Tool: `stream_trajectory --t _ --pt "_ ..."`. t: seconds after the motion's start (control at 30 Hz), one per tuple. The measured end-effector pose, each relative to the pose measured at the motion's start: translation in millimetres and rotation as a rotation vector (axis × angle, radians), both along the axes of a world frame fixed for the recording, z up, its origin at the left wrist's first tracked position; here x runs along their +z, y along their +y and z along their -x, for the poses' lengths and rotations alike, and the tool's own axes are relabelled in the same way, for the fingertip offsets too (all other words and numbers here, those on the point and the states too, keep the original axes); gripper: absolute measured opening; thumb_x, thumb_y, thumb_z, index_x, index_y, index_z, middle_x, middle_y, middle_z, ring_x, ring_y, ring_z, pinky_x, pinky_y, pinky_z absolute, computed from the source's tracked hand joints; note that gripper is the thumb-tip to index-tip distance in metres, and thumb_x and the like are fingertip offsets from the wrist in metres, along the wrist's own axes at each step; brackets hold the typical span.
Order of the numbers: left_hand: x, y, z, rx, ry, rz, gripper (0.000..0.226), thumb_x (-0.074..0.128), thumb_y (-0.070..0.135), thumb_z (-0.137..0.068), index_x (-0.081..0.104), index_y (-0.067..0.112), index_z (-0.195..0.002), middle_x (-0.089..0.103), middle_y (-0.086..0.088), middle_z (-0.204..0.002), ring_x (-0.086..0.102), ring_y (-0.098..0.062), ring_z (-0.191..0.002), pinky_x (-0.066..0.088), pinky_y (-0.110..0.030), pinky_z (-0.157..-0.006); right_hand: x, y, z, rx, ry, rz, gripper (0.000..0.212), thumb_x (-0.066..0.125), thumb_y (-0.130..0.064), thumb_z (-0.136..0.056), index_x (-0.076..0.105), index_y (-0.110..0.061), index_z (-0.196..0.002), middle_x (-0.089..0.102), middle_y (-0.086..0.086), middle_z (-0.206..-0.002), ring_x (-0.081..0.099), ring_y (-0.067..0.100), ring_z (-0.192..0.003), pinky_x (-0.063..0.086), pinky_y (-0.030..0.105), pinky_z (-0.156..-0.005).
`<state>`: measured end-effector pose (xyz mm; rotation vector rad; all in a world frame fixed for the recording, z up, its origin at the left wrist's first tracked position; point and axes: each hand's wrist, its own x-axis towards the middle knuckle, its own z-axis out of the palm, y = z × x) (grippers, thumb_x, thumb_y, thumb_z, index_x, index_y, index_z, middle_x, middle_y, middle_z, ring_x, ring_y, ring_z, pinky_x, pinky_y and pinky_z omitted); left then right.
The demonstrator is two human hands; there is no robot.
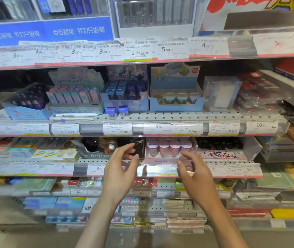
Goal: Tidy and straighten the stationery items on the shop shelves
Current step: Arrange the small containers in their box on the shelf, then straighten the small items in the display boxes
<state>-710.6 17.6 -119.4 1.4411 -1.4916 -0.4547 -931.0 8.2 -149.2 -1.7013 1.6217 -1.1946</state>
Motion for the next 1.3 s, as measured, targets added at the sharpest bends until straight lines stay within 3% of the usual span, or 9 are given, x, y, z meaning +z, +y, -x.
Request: stream_trajectory --t 0.13,0.3,0.4,0.53,0.67,0.7,0.83,1.0,1.3 --pt "-10.3 1.4 -21.8 -0.047 0.070 -0.061 0.030 0.061 0.026 -0.094 0.059 0.035 -0.123 0.063 0.014 -0.111 0.063 -0.002 -0.096 0.050 -0.013 -0.071 1.6 6.9 -19.8 -0.021 -0.003 -0.004 0.027 0.060 -0.027 -0.096 0.058 -0.032 -0.123 0.063 -0.013 -0.107 0.060 0.000 -0.092 0.046 0.009 -0.075" --pt "-10.2 -1.5 -66.1 -0.136 0.133 -0.080 0.028 0.062 0.024 -0.094 0.060 0.035 -0.120 0.066 0.012 -0.106 0.064 -0.006 -0.087 0.049 -0.012 -0.069 8.3 15.0 -61.5 -0.097 0.037 0.012 0.027 0.062 -0.027 -0.096 0.057 -0.037 -0.121 0.063 -0.020 -0.108 0.060 -0.001 -0.101 0.053 0.032 -0.087" --pt "-3.5 -1.8 -105.5 -0.169 0.150 -0.070 0.027 0.063 0.024 -0.093 0.061 0.039 -0.115 0.066 0.014 -0.103 0.063 -0.005 -0.086 0.050 -0.014 -0.069 17.3 18.7 -98.7 -0.130 0.085 0.026 0.030 0.061 -0.031 -0.095 0.057 -0.037 -0.124 0.057 -0.029 -0.112 0.056 0.003 -0.110 0.046 0.031 -0.093" --pt "14.5 -9.4 -155.5 -0.185 0.167 -0.037 0.030 0.064 0.021 -0.092 0.061 0.046 -0.108 0.065 0.018 -0.102 0.062 -0.002 -0.089 0.047 -0.011 -0.070 39.0 12.2 -146.9 -0.170 0.182 0.128 0.028 0.061 -0.030 -0.096 0.061 -0.027 -0.124 0.061 -0.016 -0.114 0.060 0.004 -0.100 0.044 0.025 -0.087" --pt "35.8 -19.5 -187.5 -0.214 0.073 0.036 0.028 0.063 0.026 -0.093 0.058 0.044 -0.113 0.063 0.020 -0.104 0.060 -0.001 -0.095 0.048 -0.014 -0.075 61.8 -2.6 -175.2 -0.194 0.204 0.216 0.027 0.062 -0.024 -0.095 0.063 -0.023 -0.122 0.064 -0.010 -0.112 0.055 -0.002 -0.099 0.036 0.001 -0.085" --pt "40.0 -22.1 -193.1 -0.224 0.041 0.067 0.026 0.062 0.027 -0.094 0.058 0.042 -0.115 0.062 0.021 -0.104 0.060 -0.002 -0.097 0.048 -0.013 -0.076 68.0 -6.1 -180.7 -0.198 0.206 0.238 0.026 0.063 -0.024 -0.095 0.064 -0.022 -0.121 0.064 -0.010 -0.111 0.057 -0.002 -0.098 0.037 0.001 -0.083" --pt "57.7 -33.4 -202.4 -0.216 -0.093 0.170 0.026 0.058 0.030 -0.096 0.058 0.035 -0.121 0.060 0.021 -0.104 0.058 0.001 -0.098 0.046 -0.018 -0.081 89.7 -19.3 -193.8 -0.196 0.256 0.333 0.024 0.063 -0.024 -0.095 0.063 -0.024 -0.119 0.063 -0.013 -0.104 0.061 0.002 -0.092 0.046 0.021 -0.083" --pt "70.9 -54.2 -193.2 -0.168 -0.276 0.328 0.026 0.060 0.030 -0.093 0.062 0.025 -0.119 0.059 0.013 -0.106 0.054 -0.010 -0.104 0.048 -0.033 -0.086 116.7 -48.1 -179.9 -0.192 0.356 0.377 0.021 0.063 -0.025 -0.094 0.065 -0.022 -0.115 0.061 -0.009 -0.103 0.059 0.006 -0.081 0.048 0.028 -0.078" --pt "74.6 -90.7 -172.1 -0.172 -0.472 0.335 0.019 0.067 0.034 -0.089 0.069 0.022 -0.104 0.059 0.014 -0.100 0.049 -0.010 -0.101 0.046 -0.032 -0.087 144.9 -90.0 -164.5 -0.104 0.637 0.182 0.035 0.059 -0.037 -0.093 0.065 -0.023 -0.124 0.069 0.001 -0.106 0.062 0.020 -0.099 0.046 0.031 -0.082"
